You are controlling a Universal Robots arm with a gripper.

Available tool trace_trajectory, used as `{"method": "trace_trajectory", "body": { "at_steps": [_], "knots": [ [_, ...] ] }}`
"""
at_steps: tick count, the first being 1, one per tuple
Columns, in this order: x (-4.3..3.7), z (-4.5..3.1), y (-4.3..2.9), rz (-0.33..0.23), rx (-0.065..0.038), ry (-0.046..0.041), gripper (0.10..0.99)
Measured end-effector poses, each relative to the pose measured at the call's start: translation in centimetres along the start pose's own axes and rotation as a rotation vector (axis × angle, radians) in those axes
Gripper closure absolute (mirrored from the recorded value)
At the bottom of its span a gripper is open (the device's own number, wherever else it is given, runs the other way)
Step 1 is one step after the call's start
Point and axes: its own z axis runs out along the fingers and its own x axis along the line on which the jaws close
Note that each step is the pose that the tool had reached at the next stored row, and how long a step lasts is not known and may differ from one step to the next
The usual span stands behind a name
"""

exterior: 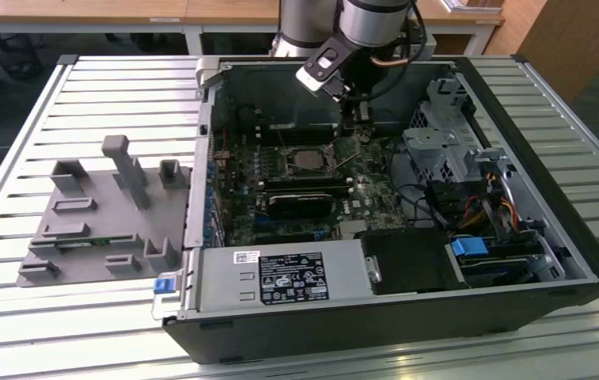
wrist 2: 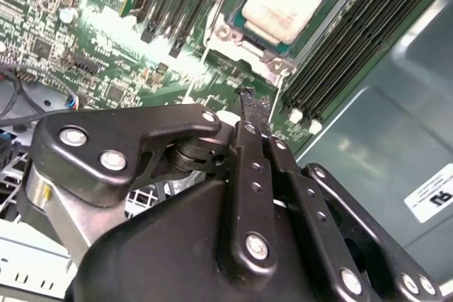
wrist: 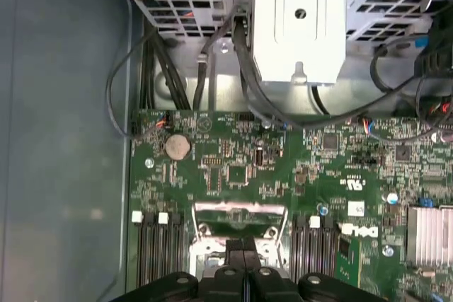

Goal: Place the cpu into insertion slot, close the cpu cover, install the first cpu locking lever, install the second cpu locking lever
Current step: 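Close the cpu cover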

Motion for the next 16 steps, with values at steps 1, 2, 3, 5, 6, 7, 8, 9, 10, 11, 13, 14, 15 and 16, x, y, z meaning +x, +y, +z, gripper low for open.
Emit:
{"method": "trace_trajectory", "body": {
  "at_steps": [1, 2, 3, 5, 6, 7, 8, 9, 10, 11, 13, 14, 15, 16],
  "knots": [
    [0.00, 0.00, 0.10, 0.000, 0.000, 0.0000, 0.980],
    [0.00, 0.01, 0.21, -0.001, 0.000, 0.0000, 0.980],
    [-0.01, 0.01, 0.33, -0.002, 0.000, 0.0000, 0.980],
    [-0.01, 0.02, 0.53, -0.005, 0.000, 0.0001, 0.980],
    [-0.01, 0.03, 0.60, -0.006, 0.000, 0.0000, 0.980],
    [-0.01, 0.02, 0.68, -0.007, 0.000, -0.0001, 0.980],
    [-0.01, 0.03, 0.79, -0.008, 0.000, 0.0000, 0.980],
    [-0.02, 0.03, 0.91, -0.008, 0.000, 0.0000, 0.980],
    [-0.02, 0.03, 1.07, -0.009, 0.000, 0.0000, 0.980],
    [-0.02, 0.04, 1.22, -0.009, 0.000, 0.0001, 0.980],
    [-0.02, 0.05, 1.89, -0.011, 0.001, 0.0001, 0.980],
    [-0.02, 0.05, 1.97, -0.011, 0.001, 0.0001, 0.980],
    [-0.02, 0.05, 2.04, -0.011, 0.001, 0.0001, 0.980],
    [-0.03, 0.05, 2.15, -0.012, 0.001, 0.0000, 0.980]
  ]
}}
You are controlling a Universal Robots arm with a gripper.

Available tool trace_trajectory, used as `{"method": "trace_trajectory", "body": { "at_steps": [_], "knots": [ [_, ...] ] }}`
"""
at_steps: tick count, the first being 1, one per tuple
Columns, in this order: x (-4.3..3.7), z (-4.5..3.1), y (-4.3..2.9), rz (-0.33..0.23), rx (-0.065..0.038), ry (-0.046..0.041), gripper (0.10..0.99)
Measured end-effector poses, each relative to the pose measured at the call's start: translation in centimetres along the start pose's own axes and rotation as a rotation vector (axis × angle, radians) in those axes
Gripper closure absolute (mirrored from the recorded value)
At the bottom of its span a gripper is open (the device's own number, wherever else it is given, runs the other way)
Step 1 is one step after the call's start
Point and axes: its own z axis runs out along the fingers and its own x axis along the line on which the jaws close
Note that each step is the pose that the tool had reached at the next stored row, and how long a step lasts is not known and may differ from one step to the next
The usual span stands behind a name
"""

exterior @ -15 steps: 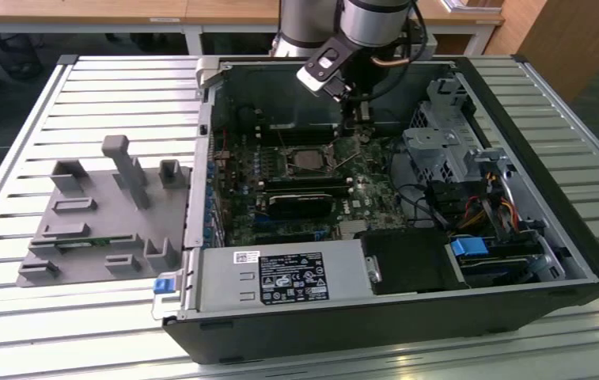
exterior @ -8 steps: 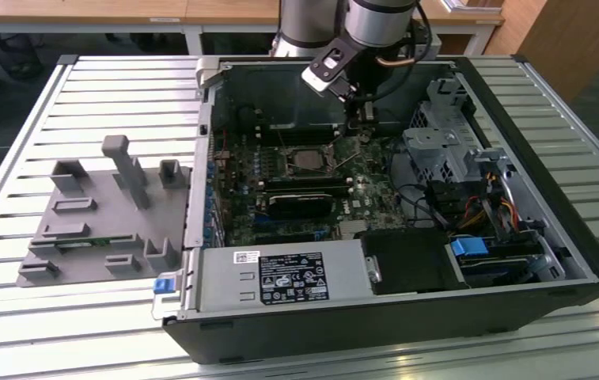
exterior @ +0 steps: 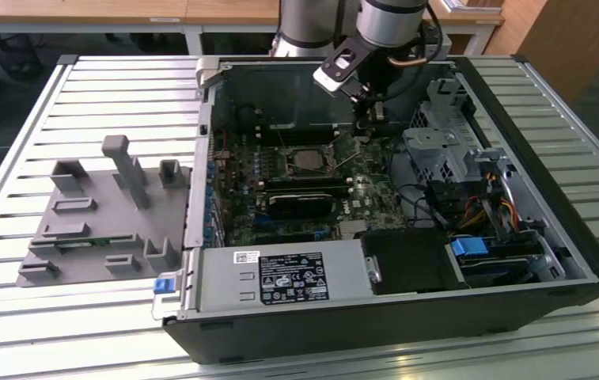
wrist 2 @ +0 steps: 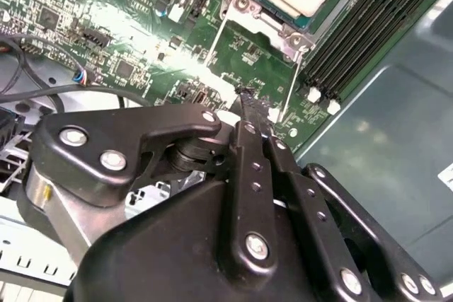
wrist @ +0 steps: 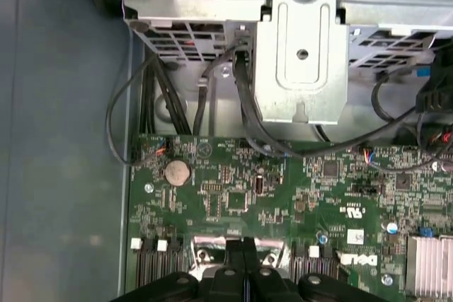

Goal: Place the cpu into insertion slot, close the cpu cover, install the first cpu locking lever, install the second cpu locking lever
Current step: 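Close the cpu cover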

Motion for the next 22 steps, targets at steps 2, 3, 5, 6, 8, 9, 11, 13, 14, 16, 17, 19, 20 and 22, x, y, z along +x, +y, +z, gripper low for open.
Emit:
{"method": "trace_trajectory", "body": {
  "at_steps": [2, 3, 5, 6, 8, 9, 11, 13, 14, 16, 17, 19, 20, 22],
  "knots": [
    [0.00, 0.03, 0.23, -0.002, 0.000, 0.0002, 0.980],
    [0.00, 0.04, 0.34, -0.003, 0.000, 0.0001, 0.980],
    [-0.01, 0.07, 0.54, -0.008, 0.000, 0.0001, 0.980],
    [-0.02, 0.09, 0.63, -0.012, 0.001, 0.0000, 0.980],
    [-0.02, 0.13, 0.83, -0.016, 0.001, 0.0002, 0.980],
    [-0.02, 0.15, 0.93, -0.017, 0.001, 0.0002, 0.980],
    [-0.01, 0.21, 1.07, -0.017, 0.001, 0.0002, 0.980],
    [0.01, 0.30, 1.20, -0.017, 0.001, 0.0001, 0.980],
    [0.02, 0.34, 1.31, -0.017, 0.001, 0.0001, 0.980],
    [0.02, 0.44, 1.51, -0.017, 0.001, -0.0001, 0.980],
    [0.03, 0.48, 1.60, -0.017, 0.001, -0.0002, 0.980],
    [0.03, 0.57, 1.76, -0.017, 0.002, -0.0006, 0.980],
    [0.03, 0.62, 1.84, -0.017, 0.002, -0.0008, 0.980],
    [0.04, 0.72, 1.95, -0.017, 0.002, -0.0008, 0.980]
  ]
}}
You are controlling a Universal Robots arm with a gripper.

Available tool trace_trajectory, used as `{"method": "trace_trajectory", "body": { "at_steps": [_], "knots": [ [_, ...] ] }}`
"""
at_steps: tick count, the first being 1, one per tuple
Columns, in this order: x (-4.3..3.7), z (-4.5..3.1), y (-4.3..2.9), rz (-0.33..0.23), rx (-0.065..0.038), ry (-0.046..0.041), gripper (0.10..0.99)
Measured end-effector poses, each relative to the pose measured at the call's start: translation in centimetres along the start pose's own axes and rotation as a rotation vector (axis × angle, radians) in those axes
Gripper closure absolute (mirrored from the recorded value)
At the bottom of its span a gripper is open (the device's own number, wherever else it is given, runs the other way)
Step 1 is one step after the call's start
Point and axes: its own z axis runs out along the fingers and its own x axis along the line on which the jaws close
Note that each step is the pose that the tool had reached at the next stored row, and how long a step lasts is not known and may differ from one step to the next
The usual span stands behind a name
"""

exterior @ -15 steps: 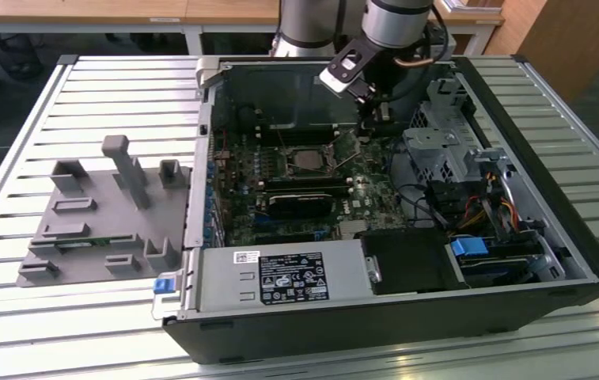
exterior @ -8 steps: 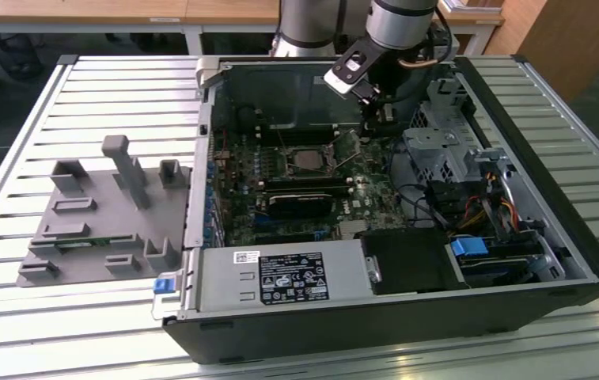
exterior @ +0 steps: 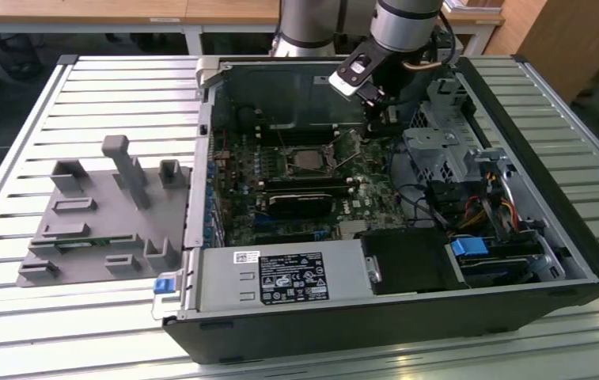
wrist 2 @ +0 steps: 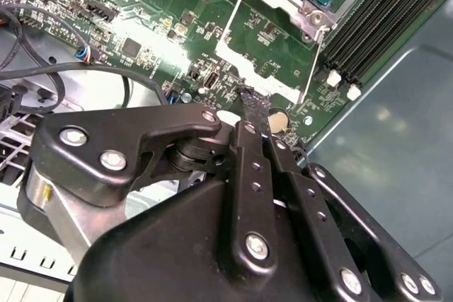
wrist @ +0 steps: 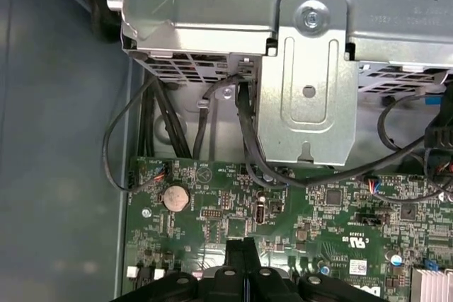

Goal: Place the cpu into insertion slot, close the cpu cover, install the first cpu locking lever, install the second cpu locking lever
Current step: 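Close the cpu cover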

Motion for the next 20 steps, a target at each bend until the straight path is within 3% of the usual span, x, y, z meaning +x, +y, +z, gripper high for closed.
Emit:
{"method": "trace_trajectory", "body": {
  "at_steps": [12, 20],
  "knots": [
    [0.15, 0.64, 0.33, 0.000, 0.005, -0.0017, 0.980],
    [0.70, 1.23, 0.48, 0.000, 0.010, -0.0037, 0.980]
  ]
}}
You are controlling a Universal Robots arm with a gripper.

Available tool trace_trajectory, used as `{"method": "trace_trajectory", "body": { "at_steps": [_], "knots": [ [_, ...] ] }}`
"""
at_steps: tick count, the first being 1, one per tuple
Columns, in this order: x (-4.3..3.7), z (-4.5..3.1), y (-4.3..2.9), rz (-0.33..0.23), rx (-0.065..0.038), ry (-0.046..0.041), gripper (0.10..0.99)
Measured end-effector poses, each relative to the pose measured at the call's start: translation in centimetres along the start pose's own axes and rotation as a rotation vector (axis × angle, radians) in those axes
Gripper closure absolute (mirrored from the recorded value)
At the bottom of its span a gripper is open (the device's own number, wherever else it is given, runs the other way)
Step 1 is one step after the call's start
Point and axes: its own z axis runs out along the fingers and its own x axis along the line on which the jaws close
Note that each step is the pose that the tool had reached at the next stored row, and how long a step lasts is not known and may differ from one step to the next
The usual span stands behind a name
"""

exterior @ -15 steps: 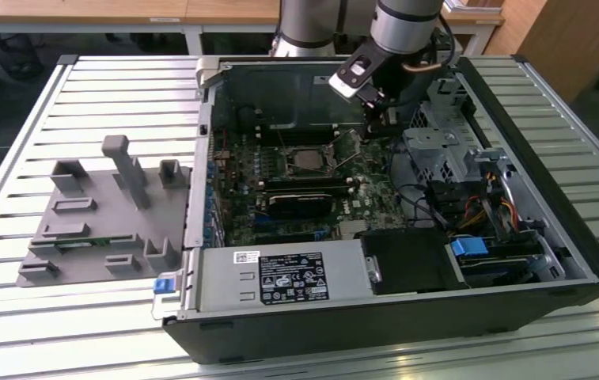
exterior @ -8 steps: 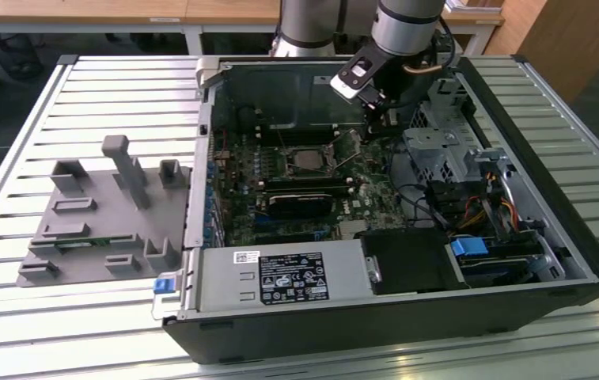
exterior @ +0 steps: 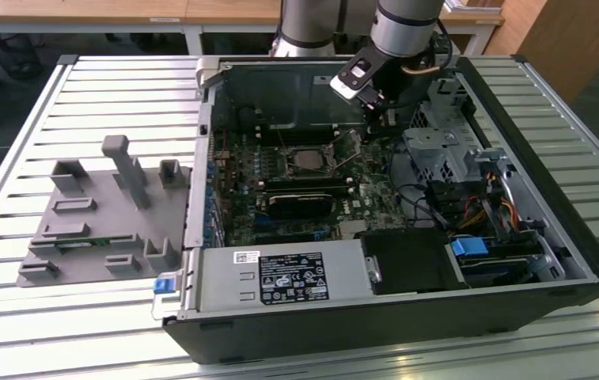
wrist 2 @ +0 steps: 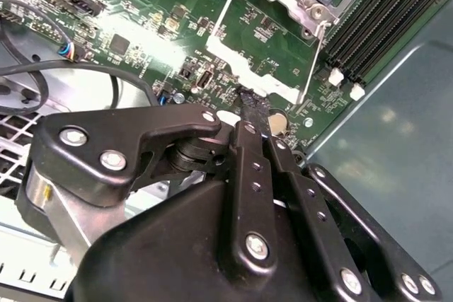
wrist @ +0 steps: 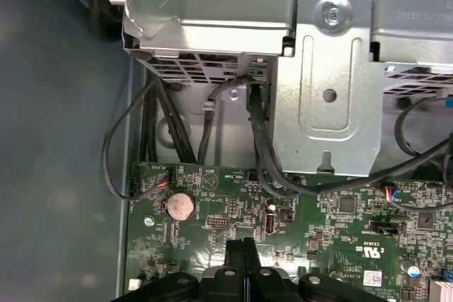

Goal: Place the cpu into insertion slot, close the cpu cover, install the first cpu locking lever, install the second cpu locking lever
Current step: 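Close the cpu cover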

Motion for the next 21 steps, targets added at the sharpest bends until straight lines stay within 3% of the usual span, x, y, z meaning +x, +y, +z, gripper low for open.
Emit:
{"method": "trace_trajectory", "body": {
  "at_steps": [10, 21],
  "knots": [
    [0.42, 0.55, 0.02, 0.000, 0.005, -0.0026, 0.980],
    [0.48, 0.69, -1.53, 0.000, 0.005, -0.0024, 0.980]
  ]
}}
